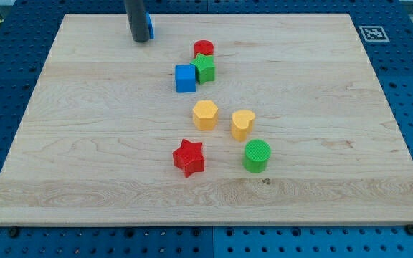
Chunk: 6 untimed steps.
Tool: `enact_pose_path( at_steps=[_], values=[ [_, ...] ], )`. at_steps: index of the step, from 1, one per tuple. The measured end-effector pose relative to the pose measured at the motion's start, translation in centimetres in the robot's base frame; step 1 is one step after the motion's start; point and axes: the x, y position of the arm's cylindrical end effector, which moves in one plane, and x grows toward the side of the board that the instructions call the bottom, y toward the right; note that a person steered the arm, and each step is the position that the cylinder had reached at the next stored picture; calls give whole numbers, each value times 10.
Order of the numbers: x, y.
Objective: Push the blue triangle slightly left
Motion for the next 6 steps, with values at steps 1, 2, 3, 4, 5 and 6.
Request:
enact_pose_path(
  at_steps=[1,2,3,4,5,6],
  values=[
    [-14,0],
    [-13,15],
    [-13,58],
    [-20,103],
    [-57,101],
    [-58,73]
  ],
)
